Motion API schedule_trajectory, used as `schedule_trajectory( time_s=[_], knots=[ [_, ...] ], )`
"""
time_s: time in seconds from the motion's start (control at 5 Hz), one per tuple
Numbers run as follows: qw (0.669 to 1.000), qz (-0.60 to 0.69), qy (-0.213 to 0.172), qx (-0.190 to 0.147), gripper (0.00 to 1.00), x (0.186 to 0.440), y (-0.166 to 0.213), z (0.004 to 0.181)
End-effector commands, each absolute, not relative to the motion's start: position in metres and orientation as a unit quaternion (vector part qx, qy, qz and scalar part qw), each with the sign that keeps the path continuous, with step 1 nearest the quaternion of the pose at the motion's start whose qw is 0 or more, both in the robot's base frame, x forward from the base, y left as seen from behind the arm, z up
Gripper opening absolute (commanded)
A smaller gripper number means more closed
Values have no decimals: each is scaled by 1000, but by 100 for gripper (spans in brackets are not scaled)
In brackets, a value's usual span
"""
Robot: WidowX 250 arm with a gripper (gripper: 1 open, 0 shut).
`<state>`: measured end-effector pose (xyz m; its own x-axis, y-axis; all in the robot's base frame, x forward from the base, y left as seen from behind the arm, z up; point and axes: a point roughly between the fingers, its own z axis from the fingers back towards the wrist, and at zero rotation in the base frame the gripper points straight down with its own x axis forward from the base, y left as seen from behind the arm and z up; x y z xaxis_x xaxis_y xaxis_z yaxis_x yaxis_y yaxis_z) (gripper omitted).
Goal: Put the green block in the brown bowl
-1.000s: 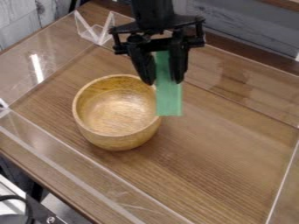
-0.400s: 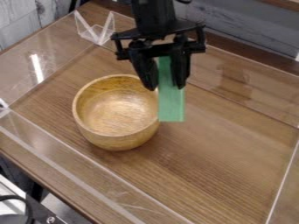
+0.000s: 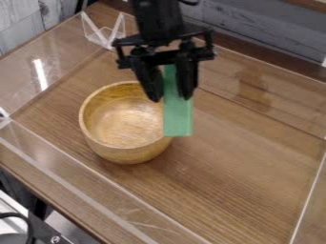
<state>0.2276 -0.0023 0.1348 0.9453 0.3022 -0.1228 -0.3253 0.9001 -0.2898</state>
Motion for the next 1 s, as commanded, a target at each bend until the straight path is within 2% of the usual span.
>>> schedule_trajectory(
  time_s=[0.0,0.8],
  knots=[
    [976,158,9,-152,0,226,14,143],
    [979,143,17,-147,0,223,46,123]
  ],
)
